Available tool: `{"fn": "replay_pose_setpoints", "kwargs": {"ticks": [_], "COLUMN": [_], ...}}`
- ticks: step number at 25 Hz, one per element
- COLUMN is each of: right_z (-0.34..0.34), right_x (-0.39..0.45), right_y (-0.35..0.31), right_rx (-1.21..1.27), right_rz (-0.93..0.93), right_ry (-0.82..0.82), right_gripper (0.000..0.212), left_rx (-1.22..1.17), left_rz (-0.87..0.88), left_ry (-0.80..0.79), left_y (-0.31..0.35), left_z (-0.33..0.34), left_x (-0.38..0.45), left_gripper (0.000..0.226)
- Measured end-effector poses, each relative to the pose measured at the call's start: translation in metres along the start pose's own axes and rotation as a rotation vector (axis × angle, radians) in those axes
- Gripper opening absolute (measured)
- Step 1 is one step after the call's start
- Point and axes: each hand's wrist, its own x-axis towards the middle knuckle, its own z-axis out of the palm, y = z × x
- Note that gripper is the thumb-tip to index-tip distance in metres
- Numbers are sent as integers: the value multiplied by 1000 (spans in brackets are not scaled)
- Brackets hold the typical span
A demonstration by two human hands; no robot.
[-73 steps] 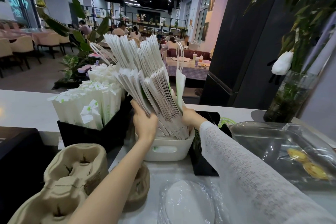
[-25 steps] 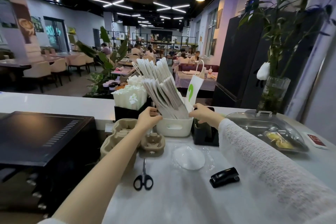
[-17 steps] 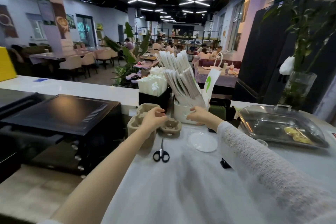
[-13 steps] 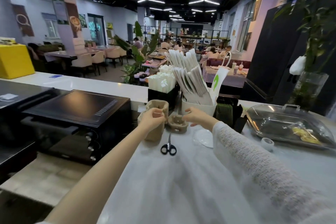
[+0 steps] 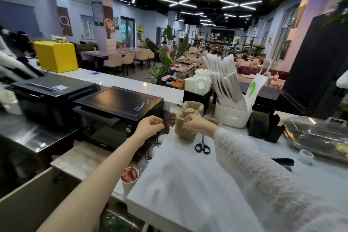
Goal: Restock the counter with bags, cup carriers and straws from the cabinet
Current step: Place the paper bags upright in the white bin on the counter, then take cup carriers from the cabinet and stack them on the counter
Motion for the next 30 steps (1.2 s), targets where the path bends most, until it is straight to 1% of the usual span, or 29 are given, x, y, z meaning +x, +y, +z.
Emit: {"fn": "replay_pose_setpoints", "kwargs": {"ticks": [2,4,6,7,9,12,15,17,22,25,30], "right_z": [24,47,76,92,124,168,215,246,306,340,400], "right_x": [-1,-7,-15,-21,-31,-49,-67,-76,-91,-88,-59], "right_y": [-20,-38,-61,-74,-97,-130,-160,-175,-190,-195,-201], "right_rx": [25,30,69,100,188,283,305,296,276,249,191], "right_rz": [-7,-28,-58,-77,-103,-115,-120,-107,-64,-37,33], "right_ry": [-12,-24,-3,17,57,49,1,-49,-166,-252,-319], "right_gripper": [37,33,41,41,36,26,19,19,22,23,27], "left_rx": [4,5,4,-4,-28,-23,-15,-8,-29,-53,-53], "left_rz": [-20,-43,-61,-77,-110,-157,-197,-227,-279,-315,-416], "left_ry": [5,15,29,42,77,110,129,139,150,161,182], "left_y": [-15,-29,-46,-56,-77,-106,-135,-158,-198,-219,-271], "left_z": [-28,-54,-86,-103,-136,-181,-220,-241,-275,-292,-314], "left_x": [-15,-32,-55,-68,-94,-130,-165,-186,-216,-227,-223], "left_gripper": [28,27,27,27,22,15,21,22,15,16,19]}}
